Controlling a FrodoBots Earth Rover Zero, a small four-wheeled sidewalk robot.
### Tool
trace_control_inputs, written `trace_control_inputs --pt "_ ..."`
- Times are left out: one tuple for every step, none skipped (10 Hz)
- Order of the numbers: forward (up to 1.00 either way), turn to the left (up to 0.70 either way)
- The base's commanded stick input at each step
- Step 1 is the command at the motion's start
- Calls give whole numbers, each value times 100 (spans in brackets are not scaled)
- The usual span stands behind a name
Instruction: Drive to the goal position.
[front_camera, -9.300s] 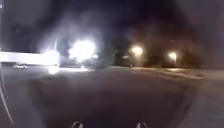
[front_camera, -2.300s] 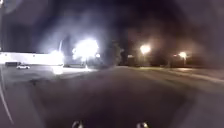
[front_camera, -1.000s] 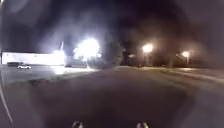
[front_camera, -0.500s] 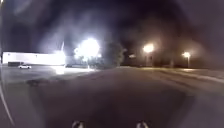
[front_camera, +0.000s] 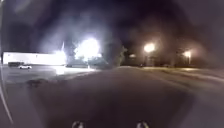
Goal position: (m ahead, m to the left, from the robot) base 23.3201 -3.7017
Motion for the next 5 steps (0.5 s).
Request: trace_control_inputs --pt "50 0" --pt "50 0" --pt "50 0" --pt "50 0" --pt "50 0"
